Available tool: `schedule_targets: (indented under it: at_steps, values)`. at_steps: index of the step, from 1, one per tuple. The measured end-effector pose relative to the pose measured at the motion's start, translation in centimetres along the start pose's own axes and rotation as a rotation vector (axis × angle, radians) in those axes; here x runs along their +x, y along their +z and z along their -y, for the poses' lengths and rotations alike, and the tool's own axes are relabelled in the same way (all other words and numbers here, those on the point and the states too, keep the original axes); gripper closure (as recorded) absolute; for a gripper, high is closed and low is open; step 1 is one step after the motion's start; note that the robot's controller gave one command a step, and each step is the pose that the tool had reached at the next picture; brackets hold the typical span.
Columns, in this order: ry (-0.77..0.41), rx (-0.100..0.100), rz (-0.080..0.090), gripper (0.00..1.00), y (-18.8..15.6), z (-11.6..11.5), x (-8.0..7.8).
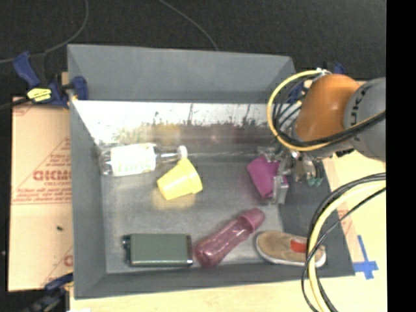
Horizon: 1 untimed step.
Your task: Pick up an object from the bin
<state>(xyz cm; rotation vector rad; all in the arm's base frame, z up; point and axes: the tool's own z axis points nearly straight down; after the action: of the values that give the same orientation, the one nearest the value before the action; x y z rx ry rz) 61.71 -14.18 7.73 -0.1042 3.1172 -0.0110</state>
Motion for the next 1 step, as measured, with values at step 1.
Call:
schedule_targets:
  at_steps: [1]
  values:
    - [-0.001, 0.000, 0.000, 1.00, 0.00, -0.01, 0.00]
